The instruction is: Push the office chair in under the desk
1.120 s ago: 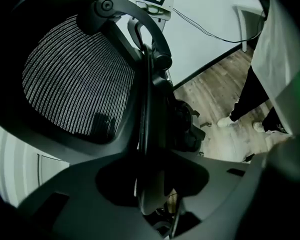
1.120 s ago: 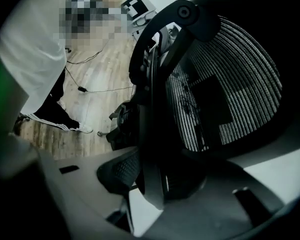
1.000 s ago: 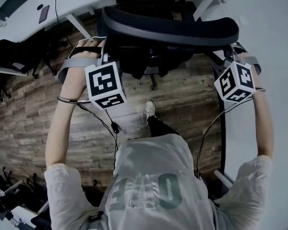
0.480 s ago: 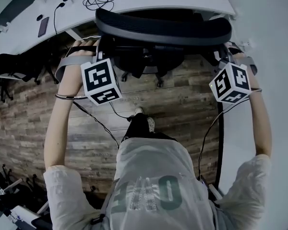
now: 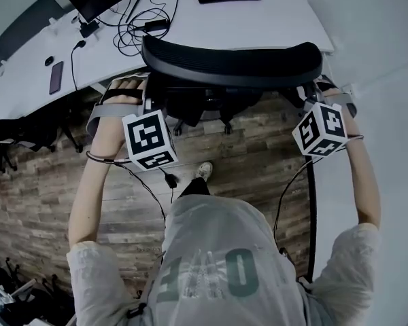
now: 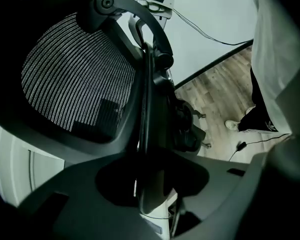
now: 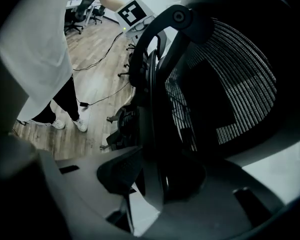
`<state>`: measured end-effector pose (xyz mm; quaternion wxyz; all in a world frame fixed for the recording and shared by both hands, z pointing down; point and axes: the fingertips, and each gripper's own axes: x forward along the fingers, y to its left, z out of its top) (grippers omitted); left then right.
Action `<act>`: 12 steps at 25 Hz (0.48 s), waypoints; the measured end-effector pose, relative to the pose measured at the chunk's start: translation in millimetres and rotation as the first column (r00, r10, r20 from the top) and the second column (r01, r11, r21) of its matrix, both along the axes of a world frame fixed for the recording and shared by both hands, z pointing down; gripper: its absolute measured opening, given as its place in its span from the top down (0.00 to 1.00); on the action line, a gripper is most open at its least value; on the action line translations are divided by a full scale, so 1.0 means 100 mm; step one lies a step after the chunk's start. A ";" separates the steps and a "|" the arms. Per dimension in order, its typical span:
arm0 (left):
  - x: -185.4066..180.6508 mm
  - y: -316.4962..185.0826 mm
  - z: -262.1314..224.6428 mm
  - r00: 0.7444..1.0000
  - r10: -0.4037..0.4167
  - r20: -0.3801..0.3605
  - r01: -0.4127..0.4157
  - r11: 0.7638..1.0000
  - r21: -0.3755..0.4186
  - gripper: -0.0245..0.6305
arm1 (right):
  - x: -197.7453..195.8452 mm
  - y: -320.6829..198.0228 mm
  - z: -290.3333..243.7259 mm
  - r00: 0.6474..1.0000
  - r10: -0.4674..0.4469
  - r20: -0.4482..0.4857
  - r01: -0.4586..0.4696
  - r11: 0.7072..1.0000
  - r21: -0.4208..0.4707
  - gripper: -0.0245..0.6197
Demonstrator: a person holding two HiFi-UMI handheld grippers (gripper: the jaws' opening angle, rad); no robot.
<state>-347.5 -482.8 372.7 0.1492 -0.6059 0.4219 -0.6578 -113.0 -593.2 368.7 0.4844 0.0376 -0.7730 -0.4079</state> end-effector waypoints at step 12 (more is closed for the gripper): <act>-0.53 -0.79 -0.04 1.000 -0.020 -0.005 0.020 1.000 0.001 0.72 | -0.58 -0.88 -0.04 1.000 0.020 -0.015 -0.020 1.000 0.009 0.77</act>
